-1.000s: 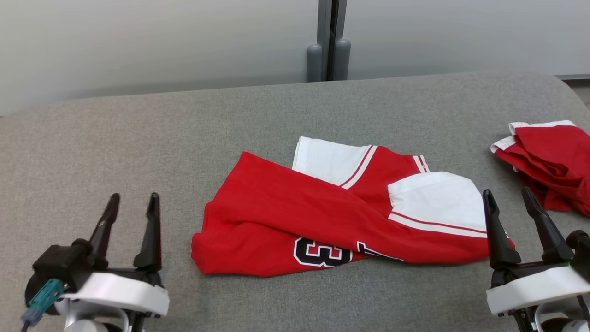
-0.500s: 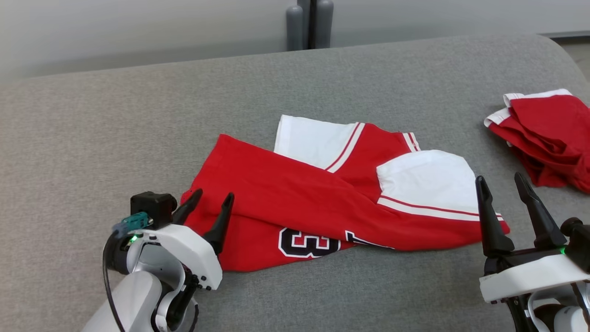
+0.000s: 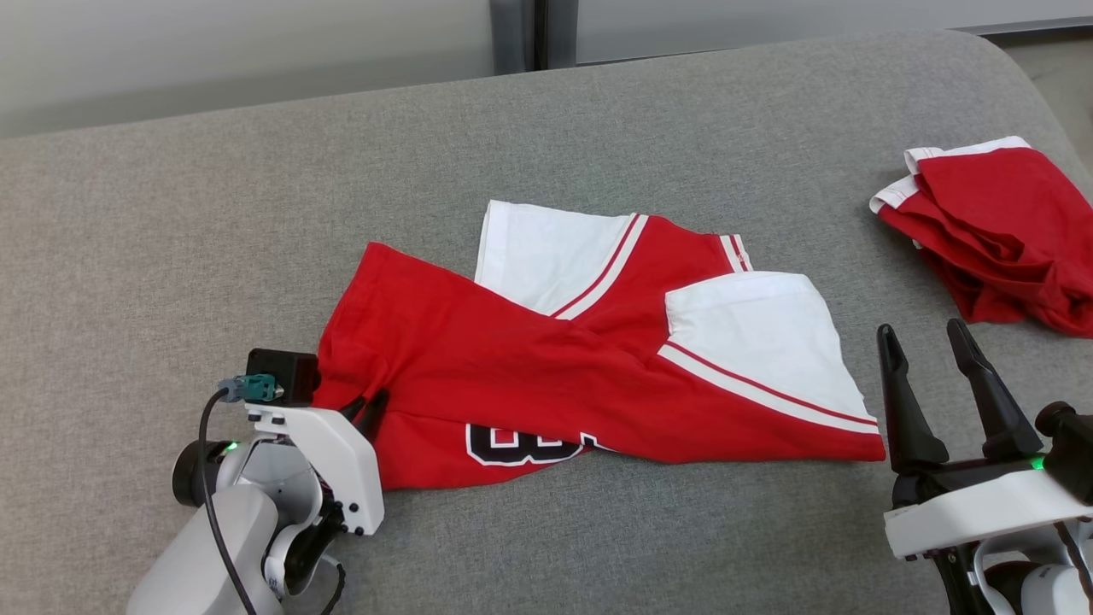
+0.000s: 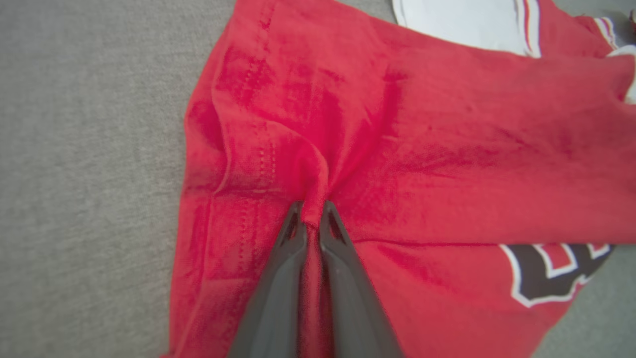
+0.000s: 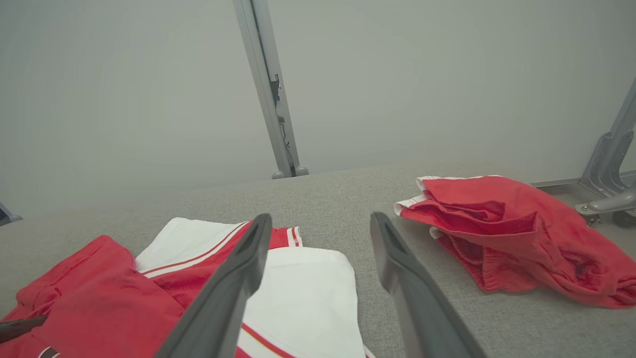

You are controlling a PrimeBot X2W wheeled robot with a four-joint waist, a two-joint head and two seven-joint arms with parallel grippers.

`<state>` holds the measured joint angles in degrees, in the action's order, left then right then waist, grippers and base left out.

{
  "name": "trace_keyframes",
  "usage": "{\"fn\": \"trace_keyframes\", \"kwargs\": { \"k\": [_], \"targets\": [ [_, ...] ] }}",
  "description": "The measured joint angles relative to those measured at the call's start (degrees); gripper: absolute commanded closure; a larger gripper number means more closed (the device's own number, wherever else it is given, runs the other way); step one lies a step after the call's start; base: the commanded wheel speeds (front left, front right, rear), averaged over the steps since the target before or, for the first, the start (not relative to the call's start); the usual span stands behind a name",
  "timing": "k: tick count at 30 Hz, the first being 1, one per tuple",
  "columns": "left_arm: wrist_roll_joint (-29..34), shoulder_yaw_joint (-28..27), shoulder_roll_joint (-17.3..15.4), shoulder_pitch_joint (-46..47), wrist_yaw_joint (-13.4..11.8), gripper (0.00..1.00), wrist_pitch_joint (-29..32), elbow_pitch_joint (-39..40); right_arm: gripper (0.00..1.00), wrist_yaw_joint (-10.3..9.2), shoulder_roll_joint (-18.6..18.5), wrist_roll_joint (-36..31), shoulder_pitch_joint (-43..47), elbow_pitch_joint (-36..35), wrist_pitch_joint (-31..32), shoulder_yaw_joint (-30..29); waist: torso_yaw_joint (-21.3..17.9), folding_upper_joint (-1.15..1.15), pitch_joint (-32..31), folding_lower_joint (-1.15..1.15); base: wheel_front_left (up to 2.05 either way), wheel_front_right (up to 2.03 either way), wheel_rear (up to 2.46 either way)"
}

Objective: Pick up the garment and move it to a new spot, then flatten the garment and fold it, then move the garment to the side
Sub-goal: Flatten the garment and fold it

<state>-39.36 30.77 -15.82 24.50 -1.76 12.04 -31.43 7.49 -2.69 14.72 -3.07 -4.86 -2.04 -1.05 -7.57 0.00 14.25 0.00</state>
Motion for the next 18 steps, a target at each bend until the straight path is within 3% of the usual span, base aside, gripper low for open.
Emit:
{"fn": "trace_keyframes", "kwargs": {
  "k": [8,18],
  "targets": [
    [-2.66,-3.12,0.22,-4.17,-2.41,1.0,-3.58,1.62,0.0,0.0,0.0,0.29,-0.22,0.02,-0.01,0.22,0.64,0.0,-0.33,0.0,0.0,0.0,0.0],
    [-6.09,-7.3,-0.35,-13.84,-6.6,1.0,-7.38,9.67,0.0,0.0,0.01,-0.66,-0.49,-0.59,0.94,-0.07,4.86,0.0,-0.28,0.0,0.0,0.0,0.0]
  ]
}}
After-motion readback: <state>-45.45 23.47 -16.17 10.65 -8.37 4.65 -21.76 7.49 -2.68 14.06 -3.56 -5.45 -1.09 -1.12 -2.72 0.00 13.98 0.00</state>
